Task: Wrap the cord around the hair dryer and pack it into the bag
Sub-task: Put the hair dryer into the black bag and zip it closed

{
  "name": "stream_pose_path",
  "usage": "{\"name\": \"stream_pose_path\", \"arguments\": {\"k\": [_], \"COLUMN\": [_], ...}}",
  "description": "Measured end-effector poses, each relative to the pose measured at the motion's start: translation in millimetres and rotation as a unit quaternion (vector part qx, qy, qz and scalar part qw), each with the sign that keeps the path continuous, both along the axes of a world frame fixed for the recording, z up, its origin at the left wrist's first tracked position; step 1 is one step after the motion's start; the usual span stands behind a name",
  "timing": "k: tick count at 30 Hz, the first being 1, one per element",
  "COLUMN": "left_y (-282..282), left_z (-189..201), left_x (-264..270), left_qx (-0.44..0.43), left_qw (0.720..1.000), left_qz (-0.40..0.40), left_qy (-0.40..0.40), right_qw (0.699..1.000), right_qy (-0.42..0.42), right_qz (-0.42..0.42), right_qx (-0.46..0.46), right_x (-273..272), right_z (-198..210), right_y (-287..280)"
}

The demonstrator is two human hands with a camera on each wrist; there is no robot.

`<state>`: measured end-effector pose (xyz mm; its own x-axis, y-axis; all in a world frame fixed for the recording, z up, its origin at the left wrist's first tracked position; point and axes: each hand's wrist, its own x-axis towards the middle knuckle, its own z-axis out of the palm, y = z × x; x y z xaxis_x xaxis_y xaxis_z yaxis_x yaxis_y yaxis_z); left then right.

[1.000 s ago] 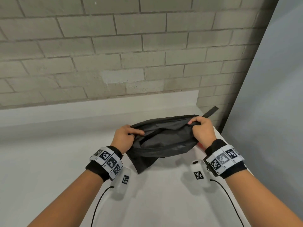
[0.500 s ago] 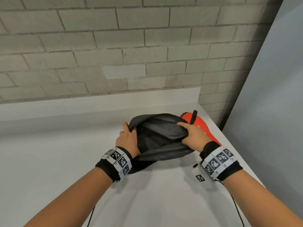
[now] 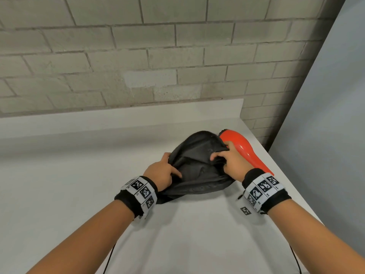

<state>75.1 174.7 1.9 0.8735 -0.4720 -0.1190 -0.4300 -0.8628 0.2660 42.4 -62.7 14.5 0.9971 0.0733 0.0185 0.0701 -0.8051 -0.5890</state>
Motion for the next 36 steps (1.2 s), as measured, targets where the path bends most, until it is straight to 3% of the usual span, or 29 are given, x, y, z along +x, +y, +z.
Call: {"name": "stream_pose_path", "arguments": {"k": [2, 6, 10, 17, 20, 23, 24, 26, 29, 32, 36], "left_y": [0.9, -2.6, -2.2, 21.4, 30.6, 40.8, 44.2, 49.8, 54.4, 53.0, 49.1], "left_z": [-1.4, -6.8, -8.6, 16.2, 26.5, 24.6, 22.5, 16.2, 5.6, 0.9, -2.1], "left_x": [2.5, -3.6, -5.5, 3.7, 7.7, 16.3, 20.4, 27.8, 35.7, 37.9, 39.0], "left_qx": [0.039, 0.137, 0.186, 0.055, 0.011, -0.033, -0.046, -0.064, -0.053, -0.02, -0.05], "left_qw": [0.998, 0.99, 0.982, 0.998, 0.999, 0.996, 0.993, 0.986, 0.979, 0.973, 0.974], "left_qz": [0.043, 0.011, 0.008, -0.001, 0.021, 0.08, 0.106, 0.151, 0.186, 0.209, 0.209], "left_qy": [-0.001, -0.012, 0.008, 0.025, 0.022, 0.027, 0.027, 0.03, 0.069, 0.094, 0.069], "right_qw": [0.999, 0.987, 0.99, 0.959, 0.944, 0.898, 0.892, 0.916, 0.943, 0.927, 0.904], "right_qy": [0.033, 0.078, 0.08, -0.001, 0.012, 0.022, 0.022, 0.056, 0.177, 0.246, 0.27], "right_qz": [-0.013, -0.088, -0.109, -0.139, -0.128, -0.169, -0.196, -0.226, -0.193, -0.187, -0.207], "right_qx": [-0.039, -0.106, 0.036, 0.246, 0.303, 0.406, 0.407, 0.327, 0.203, 0.213, 0.26], "right_x": [0.3, 4.1, 7.7, 16.4, 25.7, 37.7, 40.8, 42.9, 39.8, 45.6, 58.8], "right_z": [0.4, 1.5, -2.4, 9.3, 11.5, 7.6, 4.7, -3.9, -17.2, -25.9, -31.2], "right_y": [-0.7, -2.1, -7.1, -12.5, -9.7, -8.4, -9.2, -13.1, -10.5, -4.6, 1.1]}}
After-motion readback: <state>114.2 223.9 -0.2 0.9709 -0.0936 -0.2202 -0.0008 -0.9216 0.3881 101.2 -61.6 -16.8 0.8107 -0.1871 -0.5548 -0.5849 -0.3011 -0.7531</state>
